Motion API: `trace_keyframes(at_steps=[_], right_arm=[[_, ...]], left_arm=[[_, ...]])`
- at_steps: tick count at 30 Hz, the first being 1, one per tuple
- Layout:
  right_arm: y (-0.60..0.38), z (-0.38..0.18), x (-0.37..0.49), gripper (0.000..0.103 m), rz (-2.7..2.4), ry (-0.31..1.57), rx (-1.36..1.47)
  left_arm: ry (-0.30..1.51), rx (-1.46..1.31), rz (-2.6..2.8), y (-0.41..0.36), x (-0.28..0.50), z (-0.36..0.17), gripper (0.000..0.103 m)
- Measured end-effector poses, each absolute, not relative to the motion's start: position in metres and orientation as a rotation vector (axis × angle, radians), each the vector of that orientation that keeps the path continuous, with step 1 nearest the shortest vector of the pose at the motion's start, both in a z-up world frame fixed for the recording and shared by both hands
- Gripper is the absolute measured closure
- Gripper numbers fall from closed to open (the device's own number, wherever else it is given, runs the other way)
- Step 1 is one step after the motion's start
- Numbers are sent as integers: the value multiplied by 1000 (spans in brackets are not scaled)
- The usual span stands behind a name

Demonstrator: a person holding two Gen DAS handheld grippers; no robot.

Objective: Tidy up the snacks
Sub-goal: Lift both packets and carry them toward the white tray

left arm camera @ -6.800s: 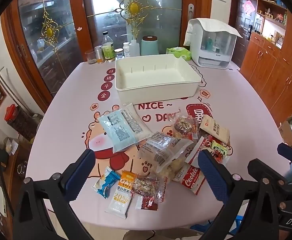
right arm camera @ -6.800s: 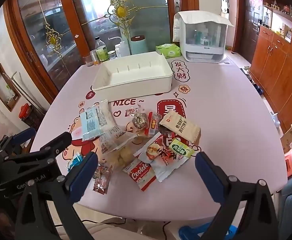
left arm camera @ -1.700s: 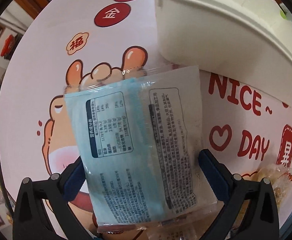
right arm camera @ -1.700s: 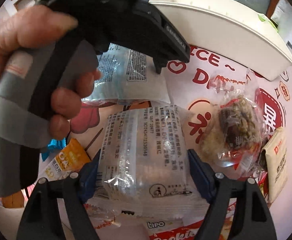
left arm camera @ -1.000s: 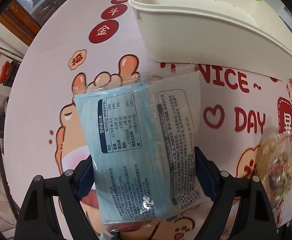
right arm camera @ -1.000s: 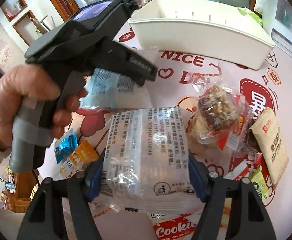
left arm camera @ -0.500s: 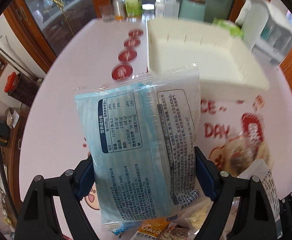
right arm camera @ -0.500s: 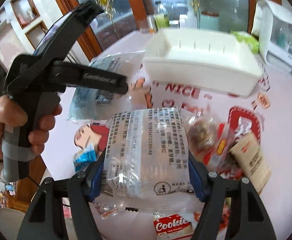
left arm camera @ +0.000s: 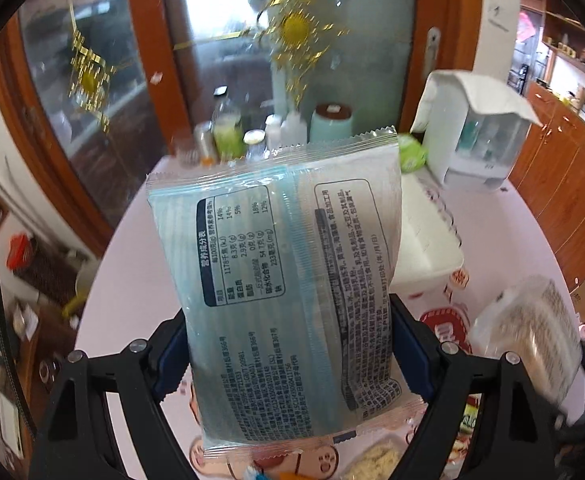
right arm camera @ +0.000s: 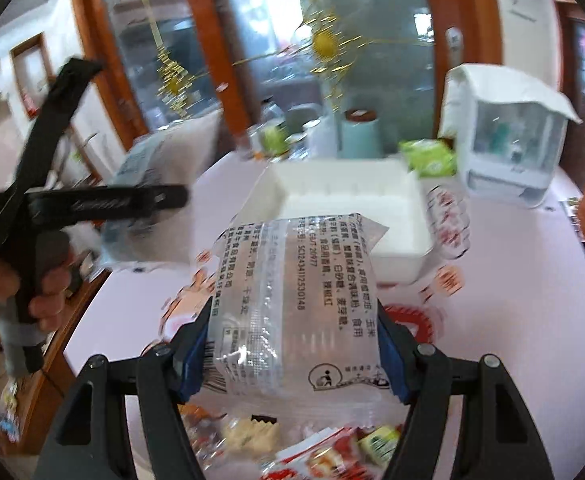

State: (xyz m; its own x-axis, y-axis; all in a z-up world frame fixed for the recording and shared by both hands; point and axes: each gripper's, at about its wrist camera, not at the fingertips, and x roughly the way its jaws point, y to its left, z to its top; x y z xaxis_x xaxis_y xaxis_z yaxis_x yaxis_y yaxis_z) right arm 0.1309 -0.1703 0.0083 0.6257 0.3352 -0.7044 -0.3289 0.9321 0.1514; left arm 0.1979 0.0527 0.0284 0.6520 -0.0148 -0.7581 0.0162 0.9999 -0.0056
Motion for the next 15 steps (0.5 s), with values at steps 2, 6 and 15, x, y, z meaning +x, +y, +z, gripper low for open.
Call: trace_keyframes(at_steps=[2,6,15], right_arm=[[-174,16,144,32,339,797,6],[-174,32,174,31,262,767,0],[-157,45,246,31,175,736,59]], left_arm=[[844,11,-27,51,207,37,17],[809,28,-47,47,227,51,17],[751,80,-68,31,285,56,17]])
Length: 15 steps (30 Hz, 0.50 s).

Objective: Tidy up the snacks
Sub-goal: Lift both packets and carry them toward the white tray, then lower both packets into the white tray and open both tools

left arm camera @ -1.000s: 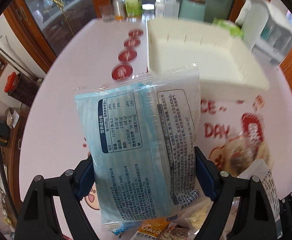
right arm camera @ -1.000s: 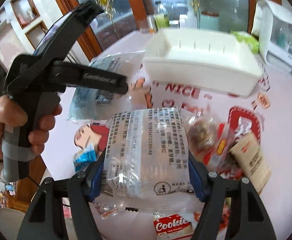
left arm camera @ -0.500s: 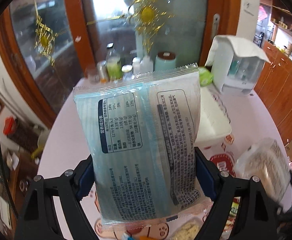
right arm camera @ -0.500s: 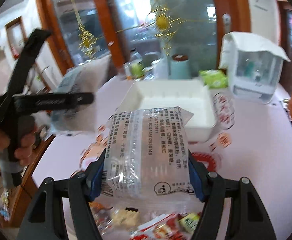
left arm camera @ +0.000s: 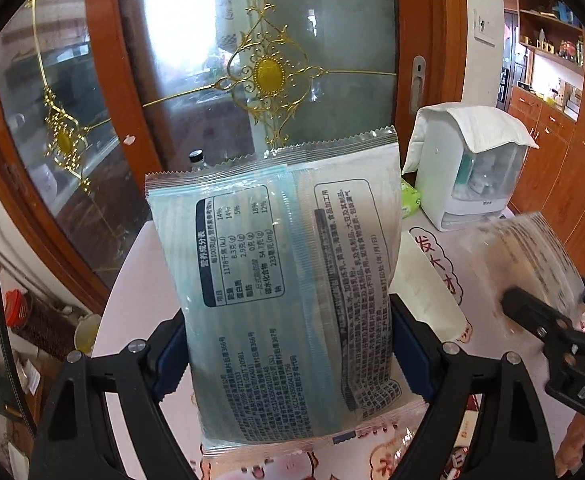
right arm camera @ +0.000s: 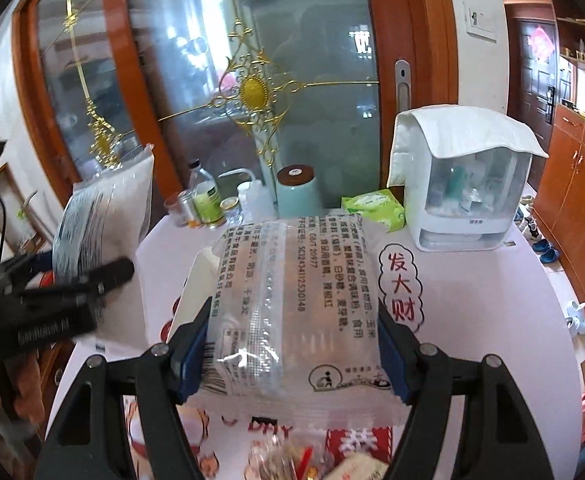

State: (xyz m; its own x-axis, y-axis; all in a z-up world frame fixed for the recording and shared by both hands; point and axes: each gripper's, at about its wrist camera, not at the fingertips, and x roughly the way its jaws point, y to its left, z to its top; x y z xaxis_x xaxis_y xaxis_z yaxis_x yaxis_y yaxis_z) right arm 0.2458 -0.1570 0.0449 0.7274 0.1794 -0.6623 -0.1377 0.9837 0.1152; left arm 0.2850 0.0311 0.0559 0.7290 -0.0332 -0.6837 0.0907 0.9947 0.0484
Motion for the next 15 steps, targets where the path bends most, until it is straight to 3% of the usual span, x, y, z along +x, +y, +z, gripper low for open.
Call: trace_keyframes(at_steps=[10,15], right_arm=[[-141,16,313,29,85,765,61],[-143,14,329,29,90,749,98]], left_arm=[[766,119,-60,27,339,20,14],[841,61,-97,30,364,-4,4]])
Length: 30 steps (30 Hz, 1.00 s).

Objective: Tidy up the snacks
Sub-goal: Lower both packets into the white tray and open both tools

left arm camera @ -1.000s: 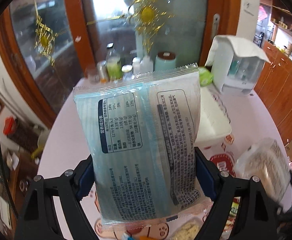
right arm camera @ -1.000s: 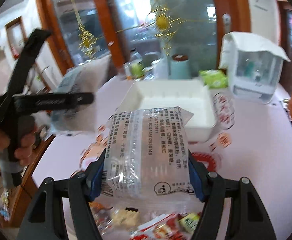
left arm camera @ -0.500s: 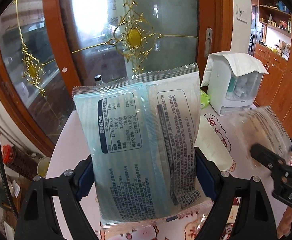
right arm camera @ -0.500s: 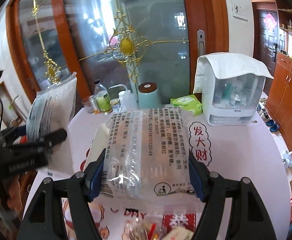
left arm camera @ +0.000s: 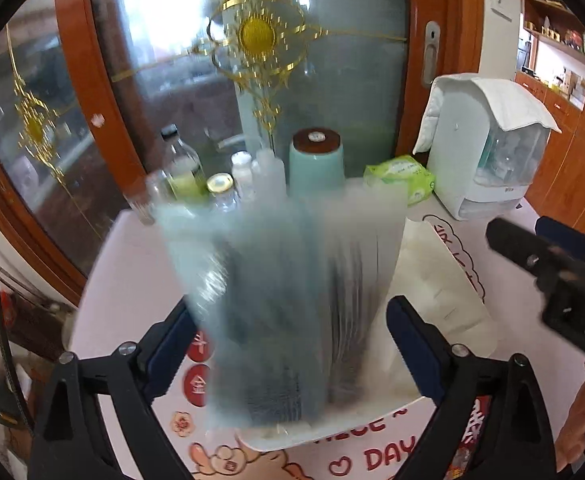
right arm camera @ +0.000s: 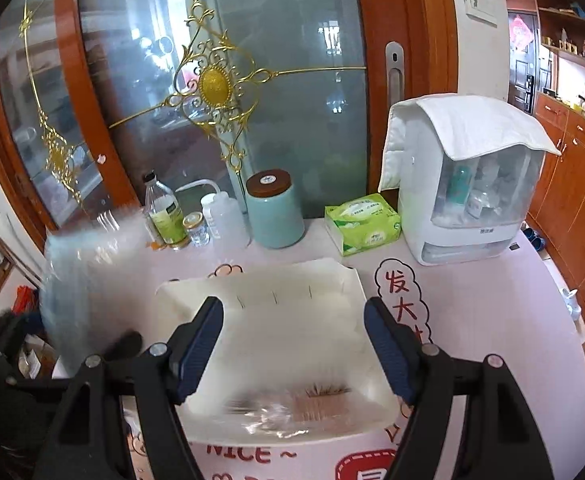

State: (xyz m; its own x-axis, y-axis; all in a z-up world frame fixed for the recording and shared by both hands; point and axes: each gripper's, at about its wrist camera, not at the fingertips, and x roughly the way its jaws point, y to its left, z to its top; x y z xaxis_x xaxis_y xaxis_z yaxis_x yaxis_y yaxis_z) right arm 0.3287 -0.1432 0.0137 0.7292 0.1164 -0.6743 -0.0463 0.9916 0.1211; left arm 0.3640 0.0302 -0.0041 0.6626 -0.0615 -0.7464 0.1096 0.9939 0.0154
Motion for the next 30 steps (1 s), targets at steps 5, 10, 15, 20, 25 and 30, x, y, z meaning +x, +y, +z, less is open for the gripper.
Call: trace_keyframes(at_steps=[5,10,15,20,25,30], right_arm=[[-144,10,332,26,107,755,104],[-147,4,333,26,113,776,126],[-148,4,329,26,119,783,131],[-146,7,320,26,126,784,116],[-147,9,307,26,137,796,114],[-148,16,290,26,147,793,102]], left_arm=[[925,-18,-135,37,378,-23,2],[945,-55,-145,43,379,-26,2],[924,-57,-123,43,371,-18,2],[889,-42,-100,43,359,-9,2],[860,-36,-65,44,342,4,2],[803,14,-35,39,316,18,2]])
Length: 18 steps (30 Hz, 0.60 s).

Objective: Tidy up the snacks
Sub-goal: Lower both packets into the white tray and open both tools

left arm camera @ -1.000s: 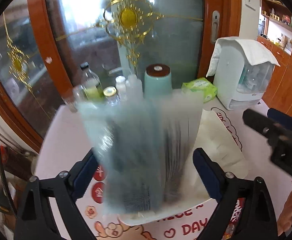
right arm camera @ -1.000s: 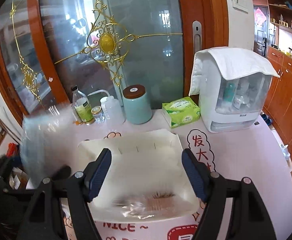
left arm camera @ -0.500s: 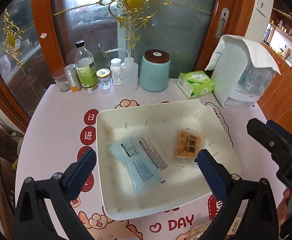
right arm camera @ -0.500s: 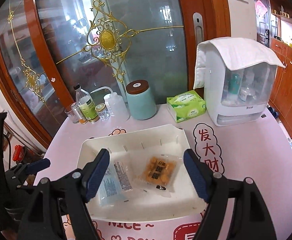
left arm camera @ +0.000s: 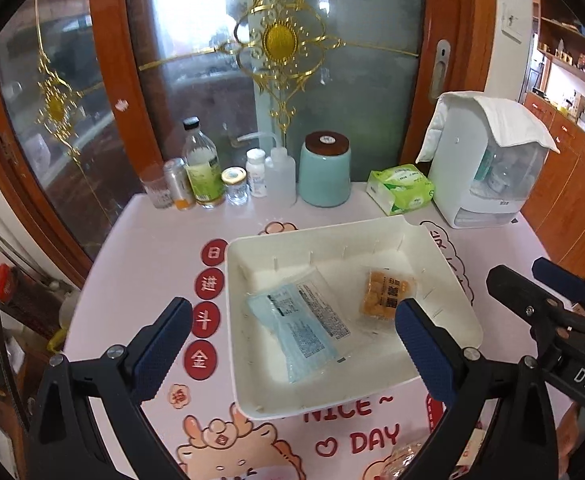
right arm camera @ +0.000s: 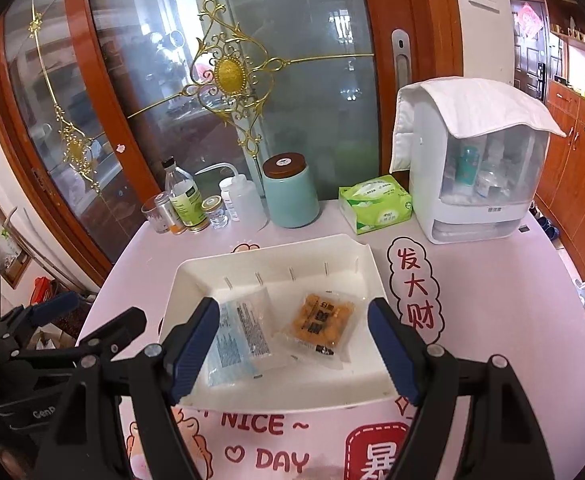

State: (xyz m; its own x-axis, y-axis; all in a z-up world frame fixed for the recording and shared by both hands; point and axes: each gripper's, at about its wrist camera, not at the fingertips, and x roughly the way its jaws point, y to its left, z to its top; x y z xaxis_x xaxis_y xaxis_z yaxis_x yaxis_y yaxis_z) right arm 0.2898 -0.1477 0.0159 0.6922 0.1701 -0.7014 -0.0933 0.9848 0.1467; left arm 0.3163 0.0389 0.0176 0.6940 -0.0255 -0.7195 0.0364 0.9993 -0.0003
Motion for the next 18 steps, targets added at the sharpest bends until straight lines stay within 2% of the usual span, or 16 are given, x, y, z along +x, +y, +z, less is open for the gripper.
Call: trace_keyframes(at_steps=[8,14,18], right_arm=[[-151,35,262,26,158,762,78],[-157,50,243,26,172,740,81],[-157,58,225,26,190,716,60]], left_arm=[[715,96,-26,23,278,43,10],[742,0,-69,26,256,57,10],[696,7,-35,24,235,64,10]])
